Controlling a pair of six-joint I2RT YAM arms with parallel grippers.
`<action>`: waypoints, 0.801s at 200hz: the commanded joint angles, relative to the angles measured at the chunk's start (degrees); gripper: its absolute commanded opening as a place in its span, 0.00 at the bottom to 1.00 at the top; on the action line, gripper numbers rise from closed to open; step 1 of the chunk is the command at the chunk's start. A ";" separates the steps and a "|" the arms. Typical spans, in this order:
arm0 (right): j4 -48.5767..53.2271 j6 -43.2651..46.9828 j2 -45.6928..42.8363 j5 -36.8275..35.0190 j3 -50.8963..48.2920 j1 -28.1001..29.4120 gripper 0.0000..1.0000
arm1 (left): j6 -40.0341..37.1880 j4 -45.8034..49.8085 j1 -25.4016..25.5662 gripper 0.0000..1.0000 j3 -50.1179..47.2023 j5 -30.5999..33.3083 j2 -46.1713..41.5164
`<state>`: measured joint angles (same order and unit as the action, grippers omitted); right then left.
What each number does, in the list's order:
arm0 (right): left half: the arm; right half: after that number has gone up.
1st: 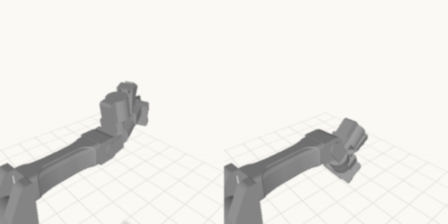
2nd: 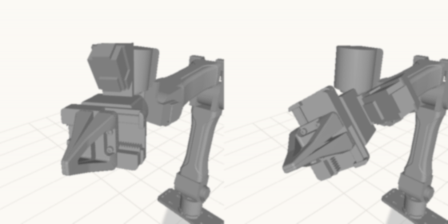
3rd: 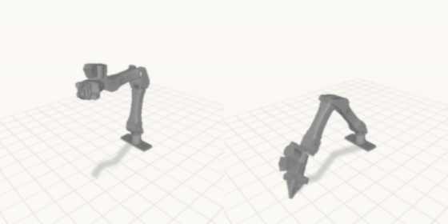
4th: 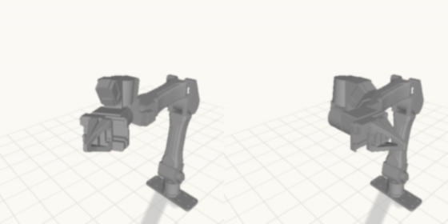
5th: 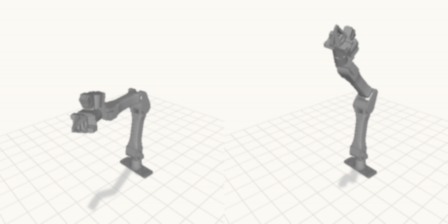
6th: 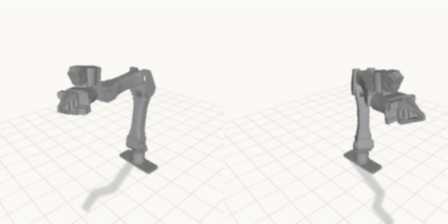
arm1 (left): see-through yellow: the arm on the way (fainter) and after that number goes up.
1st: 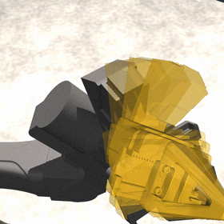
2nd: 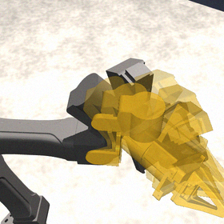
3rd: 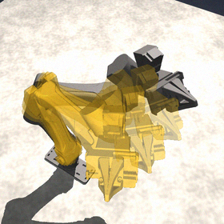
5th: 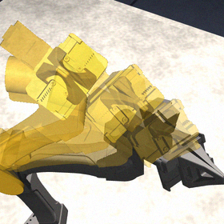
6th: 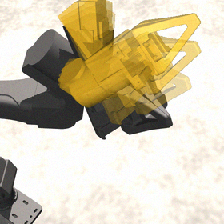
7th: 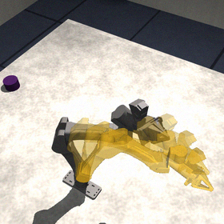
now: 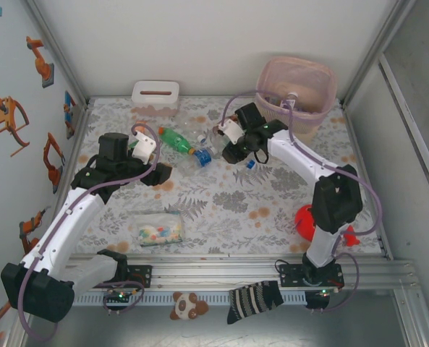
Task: Put the plastic bottles in the bin
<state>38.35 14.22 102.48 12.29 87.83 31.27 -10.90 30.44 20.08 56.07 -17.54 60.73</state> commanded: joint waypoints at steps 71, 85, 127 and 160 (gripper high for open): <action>0.50 -13.37 -7.32 4.68 12.21 -1.96 0.41 | -1.31 -0.20 -0.41 0.74 -0.26 0.52 -0.87; 0.28 -15.29 -7.75 4.90 14.43 -2.88 0.41 | -1.32 -0.21 -0.39 0.74 -0.26 0.62 -0.81; -1.97 -21.95 -8.76 5.19 19.63 -6.37 0.40 | -1.41 -0.12 -0.39 0.74 -0.26 0.93 -0.95; -3.01 -28.59 -8.56 3.78 23.55 -9.71 0.37 | -1.50 -0.12 -0.39 0.74 -0.26 1.10 -0.93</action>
<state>37.52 -7.38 95.33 16.71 107.85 23.64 -11.25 30.44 20.08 56.07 -16.49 60.73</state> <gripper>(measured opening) 0.420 0.740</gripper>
